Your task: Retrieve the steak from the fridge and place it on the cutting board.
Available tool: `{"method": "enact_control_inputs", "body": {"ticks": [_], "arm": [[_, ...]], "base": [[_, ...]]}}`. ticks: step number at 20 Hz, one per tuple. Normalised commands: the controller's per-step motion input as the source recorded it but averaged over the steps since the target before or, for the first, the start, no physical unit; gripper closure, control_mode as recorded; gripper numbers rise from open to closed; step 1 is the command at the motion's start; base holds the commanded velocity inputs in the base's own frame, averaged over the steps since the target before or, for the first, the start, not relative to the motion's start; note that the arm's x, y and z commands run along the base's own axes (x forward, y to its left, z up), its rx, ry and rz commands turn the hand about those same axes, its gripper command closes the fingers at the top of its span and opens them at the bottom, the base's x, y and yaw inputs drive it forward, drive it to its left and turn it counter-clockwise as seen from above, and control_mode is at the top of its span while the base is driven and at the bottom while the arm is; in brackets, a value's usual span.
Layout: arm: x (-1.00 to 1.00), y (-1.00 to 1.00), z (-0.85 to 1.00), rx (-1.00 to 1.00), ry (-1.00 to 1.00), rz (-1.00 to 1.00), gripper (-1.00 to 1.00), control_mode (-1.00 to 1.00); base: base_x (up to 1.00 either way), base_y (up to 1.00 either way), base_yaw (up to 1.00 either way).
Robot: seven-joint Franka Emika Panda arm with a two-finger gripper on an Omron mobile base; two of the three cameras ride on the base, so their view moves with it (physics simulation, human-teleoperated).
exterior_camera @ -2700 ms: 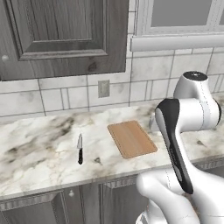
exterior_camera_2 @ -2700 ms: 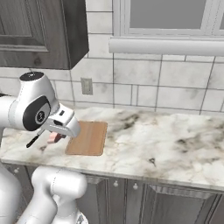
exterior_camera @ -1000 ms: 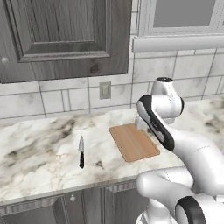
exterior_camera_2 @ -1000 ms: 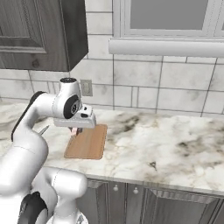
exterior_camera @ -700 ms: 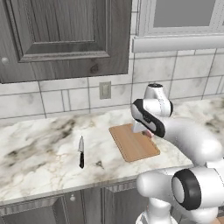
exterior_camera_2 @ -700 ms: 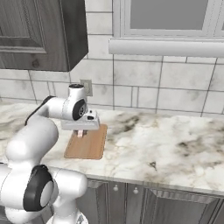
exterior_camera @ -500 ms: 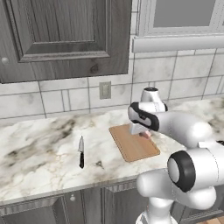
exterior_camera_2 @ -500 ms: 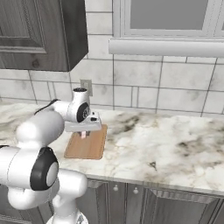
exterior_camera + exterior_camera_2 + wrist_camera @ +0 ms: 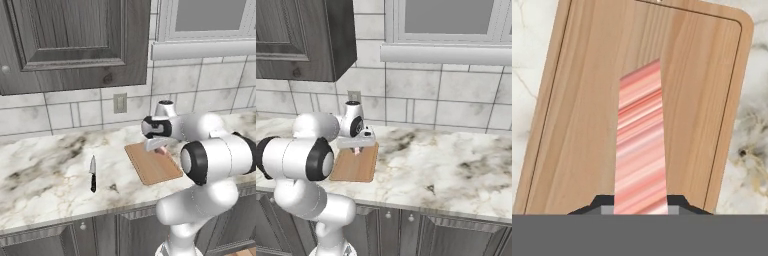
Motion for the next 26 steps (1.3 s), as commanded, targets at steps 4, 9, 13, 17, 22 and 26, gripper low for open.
{"method": "enact_control_inputs", "body": {"ticks": [4,9,13,17,22,26], "arm": [[0.42,0.05,-0.55,-0.02,0.00,0.00,1.00,-1.00],[0.28,0.07,-0.57,-0.02,0.00,0.00,1.00,-1.00],[0.05,0.01,-0.35,0.00,0.00,0.02,1.00,-1.00],[0.07,0.02,-0.14,0.00,0.00,0.01,1.00,-1.00],[0.02,0.01,-0.03,0.00,0.00,0.01,-1.00,-1.00],[-0.03,-0.01,0.02,0.00,0.00,0.00,-1.00,-1.00]], "base": [[0.00,0.00,0.00],[0.00,0.00,0.00],[0.00,0.00,0.00],[0.00,0.00,0.00],[0.00,0.00,0.00],[0.00,0.00,0.00]]}}
